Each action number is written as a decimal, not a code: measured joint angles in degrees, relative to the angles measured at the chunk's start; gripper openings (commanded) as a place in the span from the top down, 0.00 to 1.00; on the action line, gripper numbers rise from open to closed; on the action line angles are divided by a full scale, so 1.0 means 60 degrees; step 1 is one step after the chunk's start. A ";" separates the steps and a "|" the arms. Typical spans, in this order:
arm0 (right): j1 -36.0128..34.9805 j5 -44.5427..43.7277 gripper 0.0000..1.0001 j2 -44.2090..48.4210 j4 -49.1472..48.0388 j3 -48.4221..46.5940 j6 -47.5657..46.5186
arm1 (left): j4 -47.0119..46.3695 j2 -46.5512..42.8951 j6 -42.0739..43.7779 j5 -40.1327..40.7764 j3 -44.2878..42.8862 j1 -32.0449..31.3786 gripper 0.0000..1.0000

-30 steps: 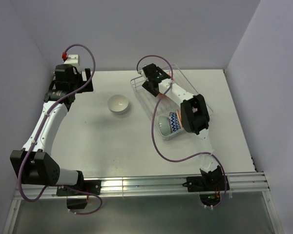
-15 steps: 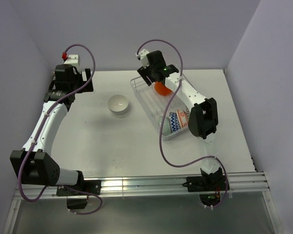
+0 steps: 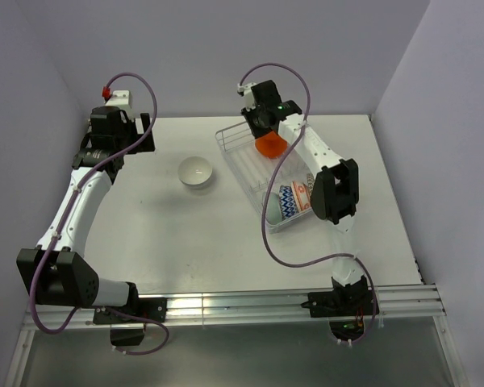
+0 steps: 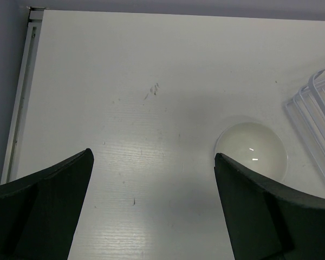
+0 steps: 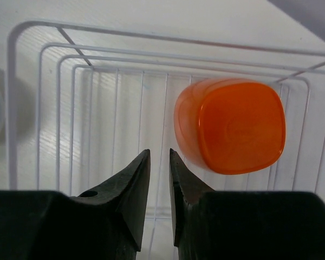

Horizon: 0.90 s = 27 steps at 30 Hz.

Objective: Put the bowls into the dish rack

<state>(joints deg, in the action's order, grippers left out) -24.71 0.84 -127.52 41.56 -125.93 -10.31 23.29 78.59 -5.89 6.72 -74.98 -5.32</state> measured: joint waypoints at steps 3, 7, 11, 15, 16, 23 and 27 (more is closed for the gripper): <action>0.0178 0.0040 0.71 -0.0168 0.0157 0.0091 0.0076 | 0.0004 0.0000 -0.0117 -0.0098 0.0000 0.0000 0.00; 0.0382 0.0051 0.66 -0.0412 0.0171 0.0098 0.0076 | 0.0007 0.0000 -0.0175 -0.0186 0.0000 0.0000 0.01; 0.0568 0.0062 0.64 -0.0780 0.0160 0.0098 0.0076 | 0.0025 0.0000 -0.0215 -0.0251 0.0000 0.0000 0.01; 0.0739 0.0047 0.61 -0.0984 0.0160 0.0098 0.0033 | 0.0029 0.0000 -0.0240 -0.0317 0.0004 0.0000 0.00; 0.0787 0.0051 0.57 -0.1005 0.0160 0.0098 0.0033 | 0.0029 0.0000 -0.0248 -0.0328 0.0004 0.0000 0.01; 0.0922 0.0102 0.32 -0.1005 -0.0095 0.0142 0.0004 | 0.0029 0.0000 -0.0313 -0.0397 0.0080 0.0000 0.01; 0.0871 0.0146 0.21 -0.1005 -0.0208 0.0142 -0.0146 | 0.0044 0.0000 -0.0280 -0.0627 0.0193 0.0004 0.00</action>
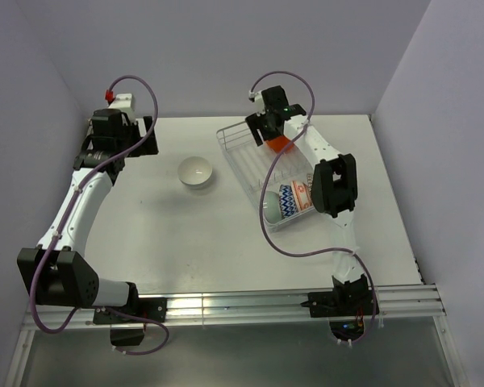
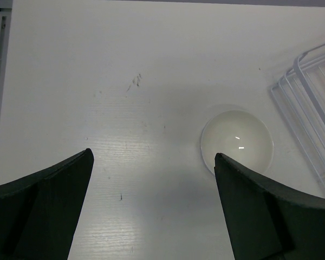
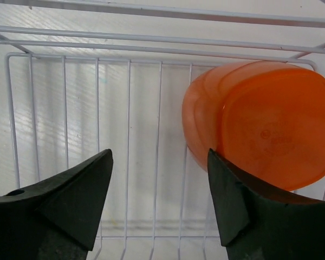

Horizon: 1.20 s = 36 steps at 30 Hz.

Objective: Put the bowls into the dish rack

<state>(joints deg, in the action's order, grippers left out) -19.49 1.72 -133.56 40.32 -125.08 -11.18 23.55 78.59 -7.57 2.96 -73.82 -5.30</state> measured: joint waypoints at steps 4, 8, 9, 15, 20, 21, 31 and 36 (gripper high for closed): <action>-0.0004 0.0168 0.11 0.0076 -0.0062 0.0025 -0.0062 | 0.0015 -0.0018 0.0208 -0.0532 0.0153 -0.0004 0.00; 0.0025 0.0605 0.03 0.0739 -0.0204 0.0488 -0.0069 | 0.0197 -0.0011 0.0492 -0.1392 0.0390 0.0000 0.01; 0.0025 0.0721 0.02 0.0925 -0.0219 0.0546 -0.0069 | 0.0273 0.0018 0.0528 -0.1577 0.0426 0.0000 0.01; 0.0025 0.1432 0.00 0.2703 -0.0568 0.0619 0.0007 | 0.0401 0.0962 0.0554 -0.2426 0.0448 0.0000 0.06; 0.0055 0.1672 0.00 0.4233 -0.1166 0.1042 0.0444 | 0.0357 0.2317 0.0302 -0.3249 0.0444 0.0007 0.15; 0.0091 0.1821 0.00 0.4499 -0.1217 0.1188 0.0499 | 0.0328 0.2572 0.0211 -0.3424 0.0444 0.0007 0.16; 0.0943 0.3741 0.00 0.5238 -0.1016 0.2353 0.1271 | -0.0554 0.4666 -0.0572 -0.4204 -0.0102 -0.0018 0.31; 0.1162 0.4382 0.00 0.5985 -0.1169 0.4178 0.1614 | -0.0750 0.5472 -0.0831 -0.4277 -0.0397 -0.0131 0.44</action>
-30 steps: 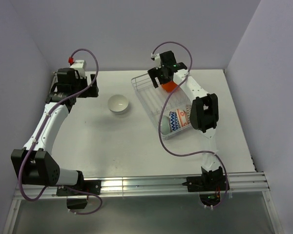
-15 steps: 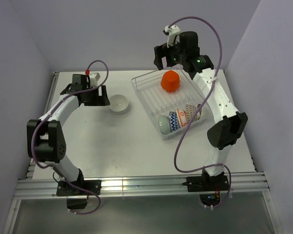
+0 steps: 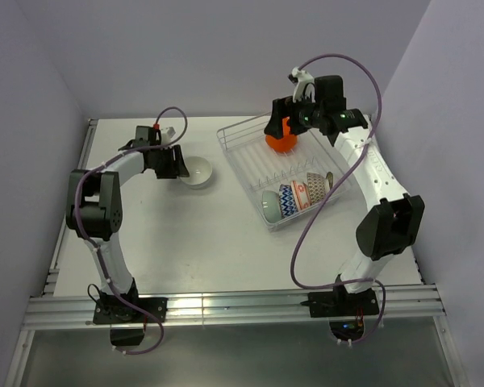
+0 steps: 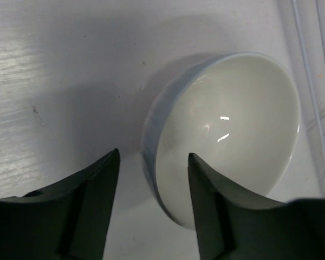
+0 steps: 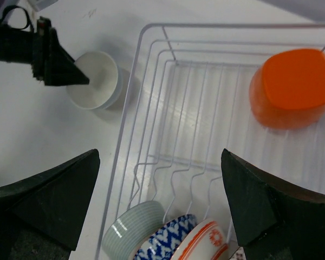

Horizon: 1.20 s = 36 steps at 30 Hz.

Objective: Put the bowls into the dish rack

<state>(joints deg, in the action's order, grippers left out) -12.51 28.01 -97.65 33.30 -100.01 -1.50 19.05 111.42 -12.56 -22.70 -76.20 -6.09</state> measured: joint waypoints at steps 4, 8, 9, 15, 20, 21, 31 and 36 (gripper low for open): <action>-0.0004 0.0251 0.00 0.0452 -0.0018 0.0838 0.0346 | -0.0066 0.0331 -0.0164 -0.0084 -0.0073 -0.0084 0.59; -0.0004 0.0375 0.00 0.0557 -0.0382 0.1202 0.0699 | -0.0160 0.0477 -0.0393 -0.0240 -0.0124 -0.0106 0.78; -0.0004 0.0404 0.00 0.0576 -0.0481 0.1330 0.0820 | -0.0197 0.0506 -0.0433 -0.0226 -0.0124 -0.0106 0.85; -0.0004 0.0517 0.00 0.0576 -0.0725 0.1545 0.1501 | -0.0288 0.0634 -0.0627 -0.0561 -0.0095 -0.0069 1.00; -0.0015 0.0885 0.01 0.0576 -0.1056 0.1545 0.2106 | -0.1504 -0.0066 -0.1421 -0.2000 0.0641 0.0120 1.00; -0.0036 0.0987 0.01 0.0576 -0.1184 0.1545 0.2280 | -0.1781 -0.0270 -0.1672 -0.2262 0.0772 0.0149 1.00; -0.0525 0.1530 0.01 0.0718 -0.1967 0.1486 0.3759 | -0.5056 -0.2138 -0.4550 -0.3781 0.0969 -0.0029 1.00; -0.0918 0.1752 0.01 0.1038 -0.2404 0.1373 0.4441 | -0.6207 -0.2204 -0.5767 -0.3789 0.0947 -0.0222 1.00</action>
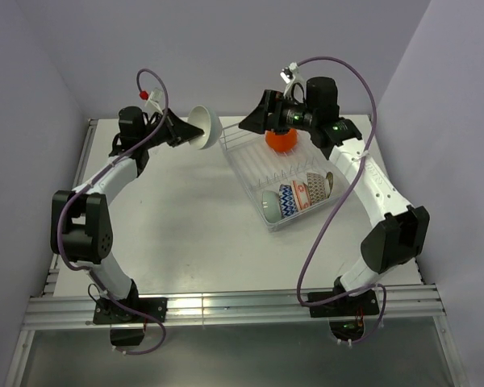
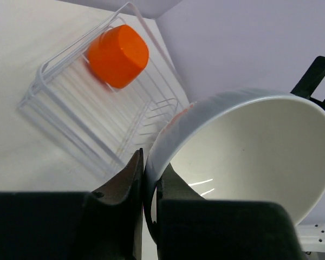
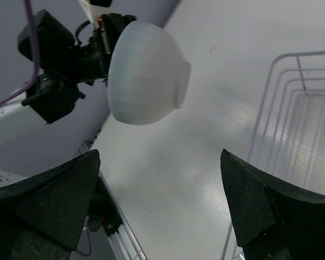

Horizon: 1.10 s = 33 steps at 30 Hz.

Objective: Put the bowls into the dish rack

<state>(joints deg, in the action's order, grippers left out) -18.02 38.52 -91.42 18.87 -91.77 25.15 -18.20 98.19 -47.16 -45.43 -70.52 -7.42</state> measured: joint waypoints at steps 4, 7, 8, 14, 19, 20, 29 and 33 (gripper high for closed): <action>-0.0342 0.0120 0.01 0.0182 -0.0375 -0.0160 0.0444 | -0.0495 0.0000 -0.0692 0.0040 0.0000 -0.0135 1.00; -0.0627 0.0117 0.01 0.0197 -0.0557 -0.0317 0.0707 | -0.0714 -0.0011 -0.1013 0.0051 0.0000 -0.0204 1.00; -0.0699 0.0120 0.01 0.0197 -0.0623 -0.0335 0.0812 | -0.0758 -0.0018 -0.1067 0.0076 0.0000 -0.0222 1.00; -0.1024 0.0095 0.02 -0.0022 -0.0874 -0.0510 0.1384 | -0.0998 -0.0040 -0.1322 0.0120 0.0000 -0.0324 1.00; -0.1275 -0.0331 0.02 -0.0441 -0.0882 -0.0809 0.1475 | -0.1056 -0.0098 -0.1348 0.0120 0.0000 -0.0452 1.00; -0.1351 -0.0455 0.02 -0.0510 -0.0849 -0.0871 0.1450 | -0.1071 -0.0120 -0.1355 0.0117 0.0000 -0.0470 1.00; -0.1599 -0.0736 0.02 -0.0929 -0.0739 -0.1217 0.1384 | -0.1468 -0.0237 -0.1494 0.0113 0.0000 -0.0554 1.00; -0.1599 -0.0729 0.00 -0.0929 -0.0718 -0.1217 0.1381 | -0.1519 -0.0237 -0.1563 0.0106 0.0004 -0.0557 1.00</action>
<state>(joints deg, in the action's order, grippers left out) -27.62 34.15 -96.99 14.57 -99.07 33.43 -27.31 96.77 -56.53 -44.80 -70.50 -10.76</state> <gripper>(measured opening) 0.985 0.115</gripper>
